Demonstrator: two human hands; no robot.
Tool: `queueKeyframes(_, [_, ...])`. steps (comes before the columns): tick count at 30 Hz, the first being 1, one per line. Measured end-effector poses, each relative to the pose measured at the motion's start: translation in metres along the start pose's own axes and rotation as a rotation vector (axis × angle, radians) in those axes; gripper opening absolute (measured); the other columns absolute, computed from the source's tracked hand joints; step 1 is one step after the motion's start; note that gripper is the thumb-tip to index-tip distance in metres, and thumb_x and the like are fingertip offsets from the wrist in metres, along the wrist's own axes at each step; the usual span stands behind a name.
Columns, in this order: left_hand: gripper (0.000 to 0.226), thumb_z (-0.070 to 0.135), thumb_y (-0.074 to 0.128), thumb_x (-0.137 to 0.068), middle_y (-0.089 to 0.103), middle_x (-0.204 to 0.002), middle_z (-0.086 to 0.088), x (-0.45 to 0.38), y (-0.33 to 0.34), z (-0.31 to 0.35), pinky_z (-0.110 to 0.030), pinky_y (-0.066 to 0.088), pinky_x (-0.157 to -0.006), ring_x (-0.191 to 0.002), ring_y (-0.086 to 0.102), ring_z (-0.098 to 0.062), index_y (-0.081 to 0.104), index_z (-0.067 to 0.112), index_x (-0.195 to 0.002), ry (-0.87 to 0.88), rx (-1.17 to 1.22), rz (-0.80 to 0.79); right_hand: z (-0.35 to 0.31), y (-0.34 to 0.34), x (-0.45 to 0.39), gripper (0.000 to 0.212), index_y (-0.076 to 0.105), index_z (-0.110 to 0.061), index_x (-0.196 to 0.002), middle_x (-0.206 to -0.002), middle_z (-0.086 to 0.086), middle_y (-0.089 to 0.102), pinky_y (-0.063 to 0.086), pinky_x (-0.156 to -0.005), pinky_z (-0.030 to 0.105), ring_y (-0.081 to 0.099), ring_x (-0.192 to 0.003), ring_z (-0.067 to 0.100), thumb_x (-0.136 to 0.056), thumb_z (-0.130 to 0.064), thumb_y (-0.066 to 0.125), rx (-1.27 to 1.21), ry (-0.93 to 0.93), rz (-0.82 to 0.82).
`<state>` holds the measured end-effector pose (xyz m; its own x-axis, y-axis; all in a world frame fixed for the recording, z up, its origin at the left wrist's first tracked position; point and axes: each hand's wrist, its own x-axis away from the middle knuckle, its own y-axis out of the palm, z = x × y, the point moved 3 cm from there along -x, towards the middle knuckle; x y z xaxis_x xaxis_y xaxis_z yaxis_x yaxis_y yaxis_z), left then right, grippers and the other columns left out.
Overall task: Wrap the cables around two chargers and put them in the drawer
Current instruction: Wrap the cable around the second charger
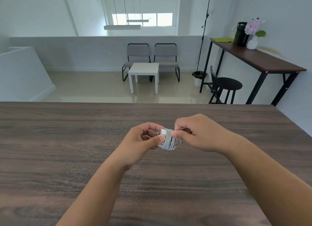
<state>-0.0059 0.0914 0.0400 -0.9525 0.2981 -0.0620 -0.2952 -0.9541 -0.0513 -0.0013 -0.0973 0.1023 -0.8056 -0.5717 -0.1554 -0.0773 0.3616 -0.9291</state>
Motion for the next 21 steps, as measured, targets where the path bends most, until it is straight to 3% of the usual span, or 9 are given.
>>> queueKeyframes(3, [0.024, 0.023, 0.074, -0.079, 0.06, -0.085, -0.012, 0.001, -0.001, 0.001, -0.033, 0.052, -0.076, -0.081, 0.056, -0.024, 0.073, 0.017, -0.103, -0.006, 0.021, -0.088, 0.009, -0.002, -0.003, 0.037, 0.048, -0.017, -0.066, -0.054, -0.01, 0.043, 0.03, -0.051, 0.019, 0.035, -0.049, 0.005, -0.086, -0.043, 0.065, -0.202, 0.035, 0.03])
queueKeyframes(7, [0.039, 0.03, 0.074, -0.077, 0.06, -0.099, -0.02, 0.002, 0.004, -0.002, -0.034, 0.054, -0.08, -0.088, 0.062, -0.025, 0.069, 0.009, -0.109, -0.013, 0.172, -0.155, 0.016, 0.01, -0.004, 0.04, 0.049, -0.005, -0.068, -0.056, -0.005, 0.037, 0.027, -0.048, 0.017, 0.031, -0.049, 0.005, -0.085, -0.038, 0.063, -0.737, 0.069, -0.023])
queueKeyframes(9, [0.04, 0.028, 0.076, -0.077, 0.063, -0.098, -0.015, 0.001, 0.007, -0.002, -0.028, 0.057, -0.076, -0.086, 0.064, -0.02, 0.068, 0.007, -0.11, -0.008, 0.26, -0.174, 0.018, 0.023, -0.001, 0.039, 0.049, -0.009, -0.071, -0.059, 0.005, 0.036, 0.022, -0.044, 0.021, 0.028, -0.048, 0.01, -0.09, -0.042, 0.057, -0.955, 0.125, -0.081])
queueKeyframes(13, [0.048, 0.036, 0.086, -0.071, 0.065, -0.099, -0.01, 0.001, 0.013, -0.005, -0.026, 0.059, -0.073, -0.086, 0.066, -0.016, 0.07, 0.011, -0.109, 0.001, 0.444, -0.203, 0.019, 0.038, -0.001, 0.035, 0.053, -0.021, -0.066, -0.059, 0.001, 0.033, 0.011, -0.042, 0.023, 0.015, -0.048, 0.012, -0.094, -0.041, 0.05, -1.254, 0.222, -0.134])
queueKeyframes(16, [0.054, 0.038, 0.089, -0.066, 0.068, -0.1, -0.009, -0.001, 0.016, -0.006, -0.024, 0.058, -0.069, -0.084, 0.068, -0.016, 0.07, 0.011, -0.109, 0.0, 0.561, -0.123, 0.019, 0.041, -0.003, 0.035, 0.059, -0.021, -0.074, -0.055, -0.004, 0.028, 0.009, -0.041, 0.021, 0.012, -0.047, 0.009, -0.099, -0.038, 0.042, -1.237, 0.313, -0.081])
queueKeyframes(21, [0.06, 0.033, 0.083, -0.075, 0.068, -0.107, -0.012, -0.005, 0.018, -0.011, -0.024, 0.058, -0.073, -0.082, 0.065, -0.016, 0.062, 0.004, -0.124, -0.022, 0.711, 0.07, 0.015, 0.043, 0.0, 0.039, 0.048, -0.015, -0.072, -0.048, -0.007, 0.028, 0.017, -0.039, 0.02, 0.018, -0.041, 0.006, -0.102, -0.037, 0.037, -1.008, 0.373, 0.012])
